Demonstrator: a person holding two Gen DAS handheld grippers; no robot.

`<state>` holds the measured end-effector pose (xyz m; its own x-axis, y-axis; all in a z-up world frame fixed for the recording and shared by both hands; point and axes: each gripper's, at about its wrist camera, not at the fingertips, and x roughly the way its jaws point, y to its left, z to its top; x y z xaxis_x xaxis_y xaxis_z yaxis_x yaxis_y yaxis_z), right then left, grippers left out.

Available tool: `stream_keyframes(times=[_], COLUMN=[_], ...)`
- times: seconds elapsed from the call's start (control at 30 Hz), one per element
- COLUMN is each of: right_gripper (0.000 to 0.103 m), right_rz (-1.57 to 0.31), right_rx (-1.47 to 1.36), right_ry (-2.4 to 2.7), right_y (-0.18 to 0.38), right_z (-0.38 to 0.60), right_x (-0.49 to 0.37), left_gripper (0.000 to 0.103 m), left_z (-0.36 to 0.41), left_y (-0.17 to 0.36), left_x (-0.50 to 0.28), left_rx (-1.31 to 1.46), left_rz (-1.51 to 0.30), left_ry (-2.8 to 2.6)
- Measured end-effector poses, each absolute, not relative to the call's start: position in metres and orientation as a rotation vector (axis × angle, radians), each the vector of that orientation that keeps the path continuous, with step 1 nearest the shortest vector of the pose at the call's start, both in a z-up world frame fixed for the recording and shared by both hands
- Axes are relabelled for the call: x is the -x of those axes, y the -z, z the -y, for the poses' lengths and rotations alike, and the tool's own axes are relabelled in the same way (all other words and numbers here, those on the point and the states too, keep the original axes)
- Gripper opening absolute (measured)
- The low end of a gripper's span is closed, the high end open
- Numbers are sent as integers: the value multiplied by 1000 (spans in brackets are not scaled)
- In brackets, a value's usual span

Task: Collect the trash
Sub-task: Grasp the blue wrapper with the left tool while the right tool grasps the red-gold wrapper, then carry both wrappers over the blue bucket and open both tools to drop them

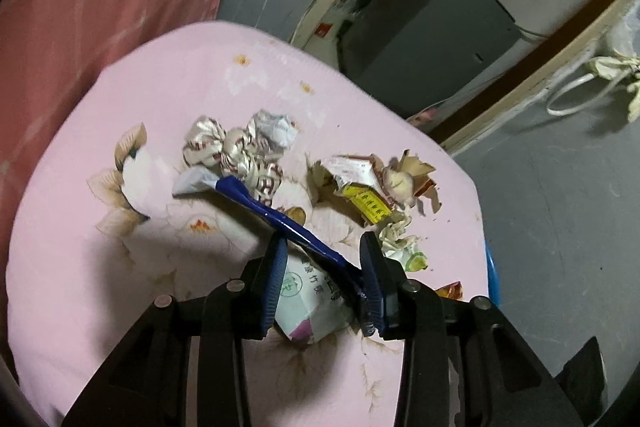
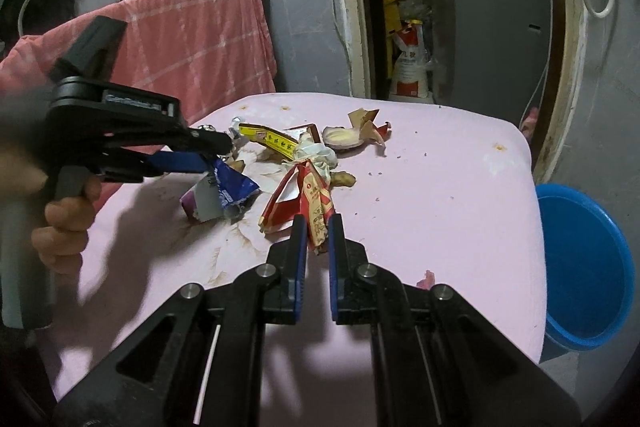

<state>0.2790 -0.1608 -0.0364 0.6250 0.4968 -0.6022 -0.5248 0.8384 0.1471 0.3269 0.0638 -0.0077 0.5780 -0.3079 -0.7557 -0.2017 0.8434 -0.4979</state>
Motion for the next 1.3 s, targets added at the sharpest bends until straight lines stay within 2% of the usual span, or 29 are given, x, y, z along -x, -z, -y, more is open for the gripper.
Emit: stream_keyframes(times=[0.07, 0.3, 0.47, 0.7, 1.03, 1.3], right_gripper=[10, 10, 10, 10, 10, 10], right_rz=[-673, -653, -617, -503, -218, -58], right_rx=[44, 32, 21, -2, -54, -52], right_ry=[-588, -584, -577, -557, -433, -277], right_y=[36, 34, 27, 4, -56, -85], right_z=[161, 163, 167, 181, 232, 291], right_x=[-278, -274, -266, -249, -214, -194], left_gripper=[23, 13, 3, 3, 3, 3], left_z=[-64, -63, -53, -28, 45, 110], left_y=[10, 6, -15, -47, -101, -118], left_x=[-326, -310, -288, -254, -221, -230], left_rx=[591, 595, 537, 419, 206, 128], left_rz=[-980, -959, -847, -651, -359, -244], left_ry=[57, 72, 107, 170, 279, 392])
